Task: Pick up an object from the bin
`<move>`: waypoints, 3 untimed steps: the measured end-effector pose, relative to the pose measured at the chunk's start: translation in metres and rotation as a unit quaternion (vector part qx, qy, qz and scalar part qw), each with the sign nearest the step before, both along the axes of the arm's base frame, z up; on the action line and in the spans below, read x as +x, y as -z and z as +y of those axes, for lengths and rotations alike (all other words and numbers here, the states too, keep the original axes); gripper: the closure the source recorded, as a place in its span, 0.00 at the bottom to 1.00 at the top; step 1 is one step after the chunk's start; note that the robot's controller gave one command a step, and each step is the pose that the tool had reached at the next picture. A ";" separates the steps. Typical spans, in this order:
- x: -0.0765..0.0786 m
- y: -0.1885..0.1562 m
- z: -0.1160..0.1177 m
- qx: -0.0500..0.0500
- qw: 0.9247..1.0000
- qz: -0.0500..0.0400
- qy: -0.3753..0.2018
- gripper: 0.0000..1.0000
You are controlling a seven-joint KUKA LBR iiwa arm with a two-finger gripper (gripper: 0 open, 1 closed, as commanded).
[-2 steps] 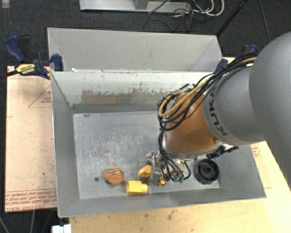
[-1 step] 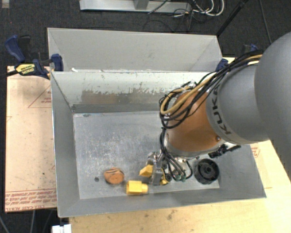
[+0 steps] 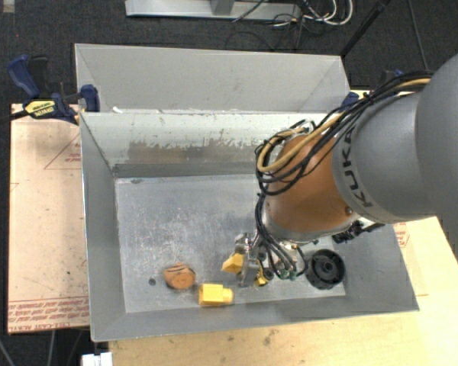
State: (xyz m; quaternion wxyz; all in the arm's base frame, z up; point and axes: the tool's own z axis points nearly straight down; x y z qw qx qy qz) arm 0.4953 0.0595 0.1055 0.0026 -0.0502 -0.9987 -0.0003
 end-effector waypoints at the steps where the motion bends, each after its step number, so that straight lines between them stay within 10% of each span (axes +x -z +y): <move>1: 0.001 -0.014 0.000 0.000 1.000 -0.003 0.000 1.00; 3: 0.000 -0.034 0.000 0.000 1.000 0.000 0.000 1.00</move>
Offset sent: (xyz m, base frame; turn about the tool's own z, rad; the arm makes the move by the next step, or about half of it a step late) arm -0.0002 -0.0001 0.0442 0.0000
